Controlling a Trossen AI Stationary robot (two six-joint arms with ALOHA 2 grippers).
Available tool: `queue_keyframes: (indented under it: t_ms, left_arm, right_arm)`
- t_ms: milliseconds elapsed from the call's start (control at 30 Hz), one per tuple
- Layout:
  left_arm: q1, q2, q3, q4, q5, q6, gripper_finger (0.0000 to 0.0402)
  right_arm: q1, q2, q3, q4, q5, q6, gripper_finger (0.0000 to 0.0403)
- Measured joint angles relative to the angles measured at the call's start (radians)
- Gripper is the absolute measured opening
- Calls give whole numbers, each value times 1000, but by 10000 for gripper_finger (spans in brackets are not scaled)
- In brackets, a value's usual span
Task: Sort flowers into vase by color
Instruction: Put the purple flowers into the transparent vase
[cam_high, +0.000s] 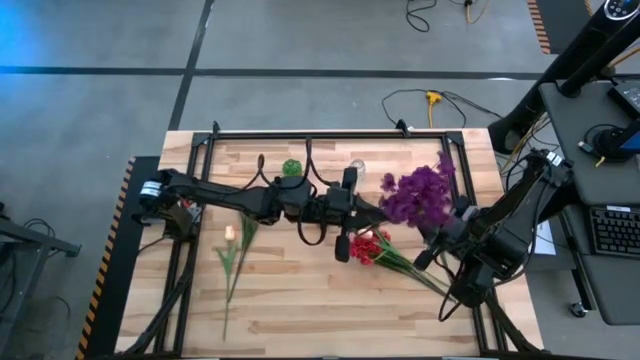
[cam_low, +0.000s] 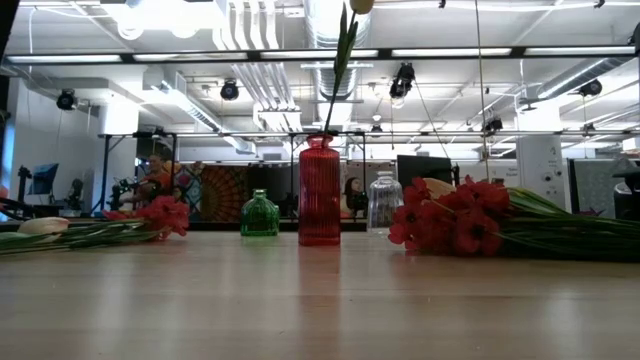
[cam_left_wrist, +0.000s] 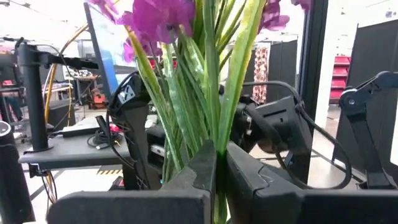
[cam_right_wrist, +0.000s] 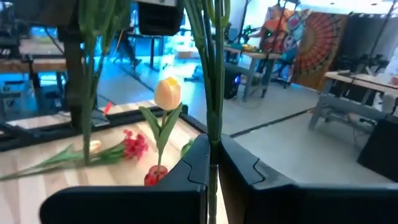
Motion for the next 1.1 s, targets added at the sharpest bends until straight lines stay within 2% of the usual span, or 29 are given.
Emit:
queue_keyframes:
  t_ms: [67,200,300,533,700,1100]
  left_arm:
    - [6,0,0,-22,0,-7,1]
    - [17,-1,0,-45,-28,-8,0]
    - [24,-3,0,-54,-29,-7,0]
    - [41,-37,0,-81,-35,-2,0]
    - [57,-63,0,-155,-96,4,0]
    - [67,-159,-2,-287,-114,20,0]
  right_arm:
    - [-17,-4,19,2,-32,-45,12]
    - [-21,-10,47,0,26,-91,12]
    - [-41,-15,80,2,-47,-155,12]
    - [-70,-29,132,-4,7,-255,12]
    - [-84,-40,168,-7,22,-320,12]
    - [-106,-51,187,-6,-89,-353,12]
